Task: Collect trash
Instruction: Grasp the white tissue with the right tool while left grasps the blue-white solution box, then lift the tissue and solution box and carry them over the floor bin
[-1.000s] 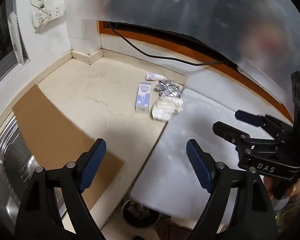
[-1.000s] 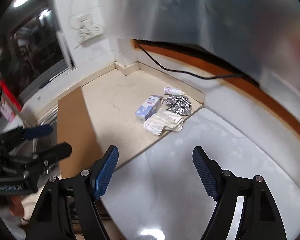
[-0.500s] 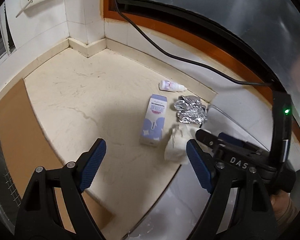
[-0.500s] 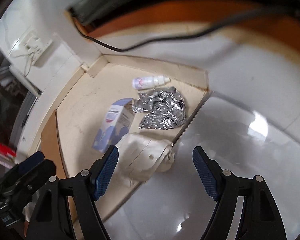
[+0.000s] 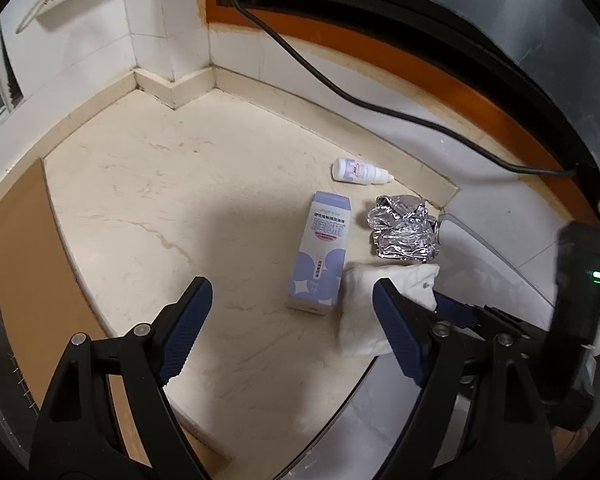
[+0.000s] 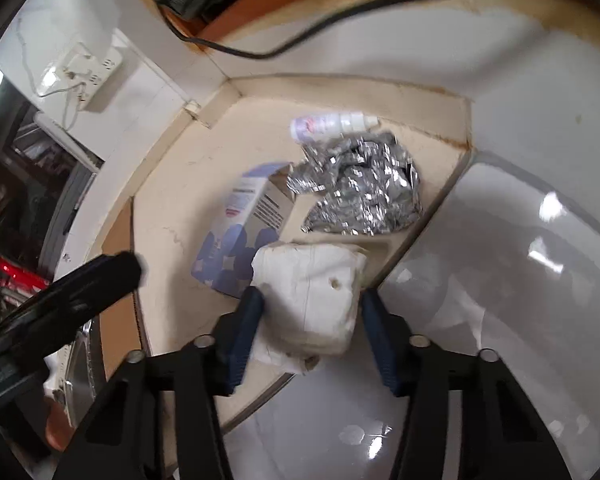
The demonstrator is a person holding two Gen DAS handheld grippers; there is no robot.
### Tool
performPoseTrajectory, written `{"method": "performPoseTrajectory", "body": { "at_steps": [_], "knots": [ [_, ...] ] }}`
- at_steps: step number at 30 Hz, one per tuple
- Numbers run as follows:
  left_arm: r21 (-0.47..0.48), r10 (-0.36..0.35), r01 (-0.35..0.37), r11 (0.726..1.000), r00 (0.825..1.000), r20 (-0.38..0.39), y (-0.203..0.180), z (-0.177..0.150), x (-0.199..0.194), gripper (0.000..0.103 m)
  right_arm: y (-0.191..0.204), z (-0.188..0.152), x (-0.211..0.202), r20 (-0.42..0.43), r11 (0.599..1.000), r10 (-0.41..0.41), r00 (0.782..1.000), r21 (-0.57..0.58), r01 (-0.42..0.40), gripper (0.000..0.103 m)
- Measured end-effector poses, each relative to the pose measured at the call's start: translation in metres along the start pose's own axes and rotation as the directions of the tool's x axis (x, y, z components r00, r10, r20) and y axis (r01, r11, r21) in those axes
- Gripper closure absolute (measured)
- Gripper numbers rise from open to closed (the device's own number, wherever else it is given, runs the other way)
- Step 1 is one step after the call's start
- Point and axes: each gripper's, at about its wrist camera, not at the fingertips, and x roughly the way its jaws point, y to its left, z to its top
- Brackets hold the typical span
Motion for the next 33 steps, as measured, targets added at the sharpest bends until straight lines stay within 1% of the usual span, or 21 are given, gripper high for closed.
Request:
{"method": "performPoseTrajectory", "body": {
  "at_steps": [1, 3, 6, 7, 8, 10, 12, 14, 16, 18, 21, 22, 23, 24, 25, 26, 28, 30, 31, 33],
  "knots": [
    [0.001, -0.001, 0.001, 1.000, 1.000, -0.008, -0.001, 0.001, 0.005, 0.023, 0.001, 0.000, -0.002, 0.008, 1.000, 0.002, 1.000, -0.004, -0.002, 0.076],
    [0.002, -0.004, 0.004, 1.000, 1.000, -0.027, -0.005, 0.002, 0.016, 0.023, -0.001, 0.001, -0.002, 0.009, 1.000, 0.020, 1.000, -0.004, -0.020, 0.078],
    [-0.004, -0.014, 0.014, 1.000, 0.999, -0.052, -0.009, 0.005, 0.034, 0.023, -0.003, 0.000, -0.002, 0.015, 1.000, 0.020, 1.000, -0.017, -0.019, 0.079],
    [-0.007, -0.015, 0.015, 1.000, 0.998, -0.058, -0.011, 0.006, 0.039, 0.023, -0.005, -0.004, -0.005, 0.016, 1.000, 0.022, 1.000, -0.020, -0.021, 0.082],
    [-0.014, -0.013, 0.012, 1.000, 0.998, -0.065, -0.012, 0.007, 0.045, 0.023, -0.006, -0.005, -0.005, 0.023, 0.999, 0.028, 0.999, -0.020, -0.027, 0.103],
    [-0.031, -0.014, 0.012, 0.999, 0.997, -0.080, -0.013, 0.009, 0.056, 0.023, -0.008, -0.008, -0.015, 0.027, 0.999, 0.037, 0.999, -0.021, -0.036, 0.103],
    [-0.053, -0.030, 0.025, 0.998, 0.995, -0.094, -0.014, 0.011, 0.067, 0.023, -0.008, -0.008, -0.020, 0.043, 0.999, 0.038, 0.998, -0.023, -0.037, 0.103],
    [-0.076, -0.043, 0.036, 0.996, 0.995, -0.095, -0.013, 0.015, 0.074, 0.023, -0.012, -0.009, -0.028, 0.039, 0.999, 0.047, 0.998, -0.021, -0.046, 0.103],
    [-0.101, -0.046, 0.037, 0.994, 0.995, -0.091, -0.010, 0.019, 0.079, 0.028, -0.011, -0.009, -0.029, 0.048, 0.999, 0.047, 0.998, -0.027, -0.045, 0.103],
    [-0.117, -0.048, 0.035, 0.993, 0.992, -0.113, -0.006, 0.022, 0.087, 0.044, -0.011, -0.009, -0.029, 0.048, 0.998, 0.050, 0.998, -0.033, -0.049, 0.103],
    [-0.147, -0.061, 0.038, 0.988, 0.986, -0.155, 0.001, 0.020, 0.099, 0.049, -0.013, -0.010, -0.031, 0.041, 0.998, 0.060, 0.997, -0.036, -0.059, 0.103],
    [-0.152, -0.065, 0.043, 0.987, 0.987, -0.146, 0.002, 0.019, 0.100, 0.049, -0.012, -0.009, -0.030, 0.039, 0.997, 0.059, 0.998, -0.044, -0.057, 0.102],
    [-0.148, -0.062, 0.041, 0.988, 0.989, -0.137, 0.003, 0.018, 0.099, 0.056, -0.011, -0.010, -0.033, 0.039, 0.997, 0.057, 0.998, -0.052, -0.054, 0.097],
    [-0.141, -0.050, 0.031, 0.990, 0.990, -0.132, 0.003, 0.017, 0.099, 0.065, -0.010, -0.010, -0.033, 0.039, 0.997, 0.047, 0.998, -0.062, -0.044, 0.091],
    [-0.136, -0.045, 0.027, 0.990, 0.991, -0.129, 0.003, 0.016, 0.098, 0.069, -0.007, -0.009, -0.033, 0.040, 0.997, 0.036, 0.999, -0.072, -0.033, 0.075],
    [-0.134, -0.044, 0.027, 0.991, 0.991, -0.128, 0.003, 0.015, 0.098, 0.069, -0.005, -0.010, -0.034, 0.048, 0.996, 0.030, 0.998, -0.084, -0.026, 0.059],
    [-0.146, -0.027, 0.009, 0.989, 0.992, -0.123, 0.008, 0.011, 0.094, 0.070, -0.001, -0.009, -0.037, 0.073, 0.994, 0.029, 0.997, -0.109, -0.021, 0.047],
    [-0.161, -0.015, -0.003, 0.987, 0.994, -0.109, 0.013, 0.007, 0.089, 0.070, 0.008, -0.009, -0.041, 0.107, 0.986, 0.020, 0.994, -0.164, -0.002, 0.041],
    [-0.164, -0.008, -0.010, 0.986, 0.994, -0.105, 0.014, 0.004, 0.085, 0.070, 0.013, -0.008, -0.042, 0.118, 0.981, 0.016, 0.993, -0.194, 0.007, 0.036],
    [-0.183, 0.003, -0.020, 0.983, 0.996, -0.091, 0.022, 0.001, 0.076, 0.070, 0.025, -0.006, -0.041, 0.129, 0.965, 0.011, 0.992, -0.261, 0.023, 0.032]
  ]
}}
